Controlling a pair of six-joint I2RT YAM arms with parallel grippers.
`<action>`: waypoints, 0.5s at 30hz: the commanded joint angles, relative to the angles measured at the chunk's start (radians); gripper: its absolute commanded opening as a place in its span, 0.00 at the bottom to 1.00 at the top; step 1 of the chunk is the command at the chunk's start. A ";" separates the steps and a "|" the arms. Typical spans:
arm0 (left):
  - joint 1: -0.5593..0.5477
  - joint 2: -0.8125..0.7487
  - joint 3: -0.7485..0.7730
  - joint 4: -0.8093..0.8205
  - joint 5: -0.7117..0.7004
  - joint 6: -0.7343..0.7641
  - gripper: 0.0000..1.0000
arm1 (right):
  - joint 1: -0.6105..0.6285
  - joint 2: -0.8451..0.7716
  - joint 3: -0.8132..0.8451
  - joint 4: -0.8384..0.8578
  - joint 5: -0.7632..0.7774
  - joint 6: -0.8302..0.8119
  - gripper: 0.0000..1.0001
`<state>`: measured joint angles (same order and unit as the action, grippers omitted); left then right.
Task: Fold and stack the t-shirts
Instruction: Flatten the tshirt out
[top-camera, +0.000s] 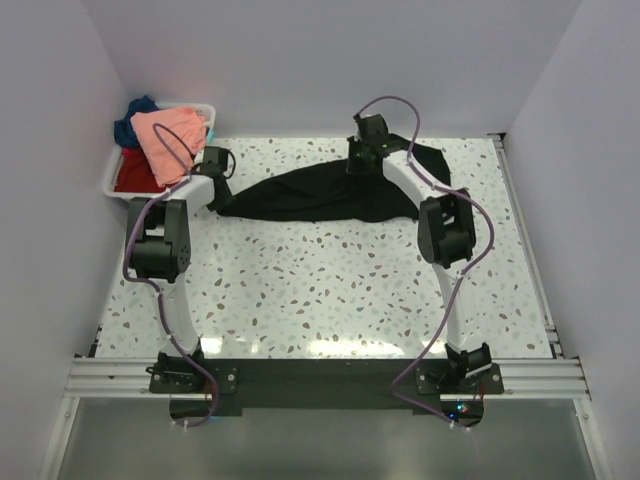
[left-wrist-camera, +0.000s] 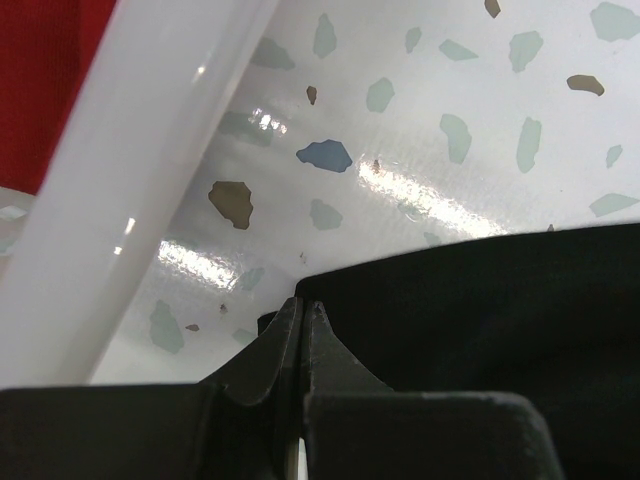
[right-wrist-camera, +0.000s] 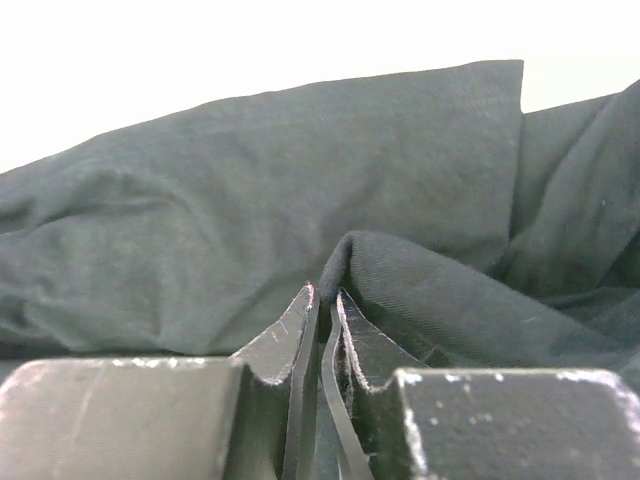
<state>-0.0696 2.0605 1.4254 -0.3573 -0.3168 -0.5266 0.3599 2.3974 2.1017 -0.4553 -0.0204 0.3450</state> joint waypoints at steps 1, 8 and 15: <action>0.002 0.012 0.021 -0.023 0.007 0.020 0.00 | -0.001 -0.075 0.044 0.018 -0.073 -0.040 0.13; 0.002 0.015 0.023 -0.019 0.008 0.020 0.00 | -0.001 -0.167 0.014 -0.034 -0.294 -0.093 0.04; 0.002 0.020 0.024 -0.014 0.013 0.022 0.00 | 0.005 -0.207 -0.022 -0.196 -0.573 -0.181 0.00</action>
<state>-0.0696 2.0613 1.4277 -0.3599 -0.3153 -0.5266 0.3592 2.2704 2.0933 -0.5346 -0.3813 0.2405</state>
